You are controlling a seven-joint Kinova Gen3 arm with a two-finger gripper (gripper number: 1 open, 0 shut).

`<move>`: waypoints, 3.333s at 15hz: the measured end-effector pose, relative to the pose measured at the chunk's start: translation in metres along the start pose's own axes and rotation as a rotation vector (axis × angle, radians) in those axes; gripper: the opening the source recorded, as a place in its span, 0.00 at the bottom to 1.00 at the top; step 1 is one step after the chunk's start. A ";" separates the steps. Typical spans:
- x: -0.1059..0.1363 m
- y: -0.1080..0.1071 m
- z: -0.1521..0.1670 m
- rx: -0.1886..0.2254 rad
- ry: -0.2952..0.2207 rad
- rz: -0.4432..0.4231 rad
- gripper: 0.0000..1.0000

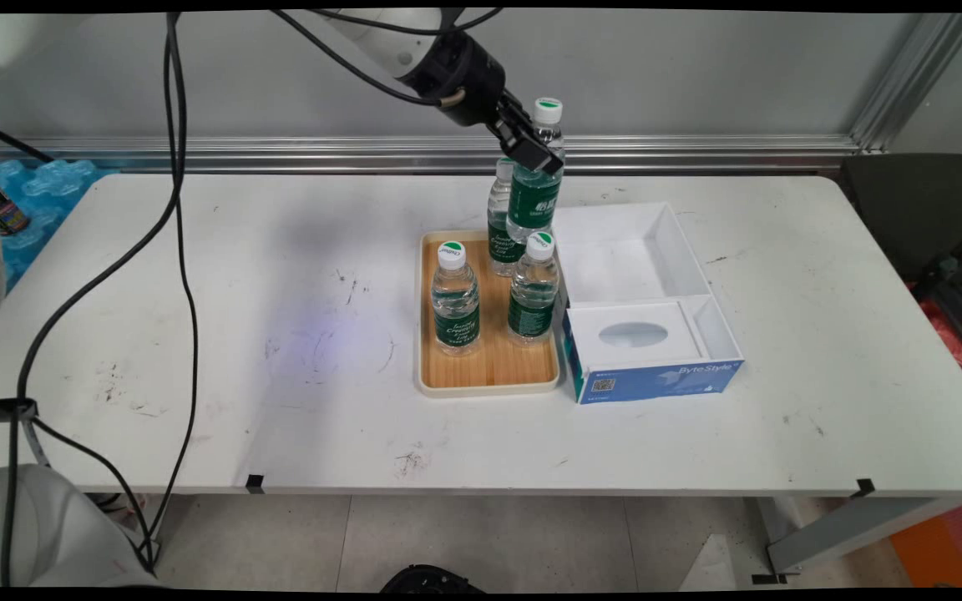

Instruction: Place the picked object on the tray

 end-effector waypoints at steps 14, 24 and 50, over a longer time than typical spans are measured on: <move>-0.018 0.000 -0.020 -0.006 -0.045 -0.011 0.00; -0.037 -0.005 -0.036 0.015 -0.076 -0.006 0.00; -0.139 -0.023 -0.021 0.050 0.065 0.016 0.00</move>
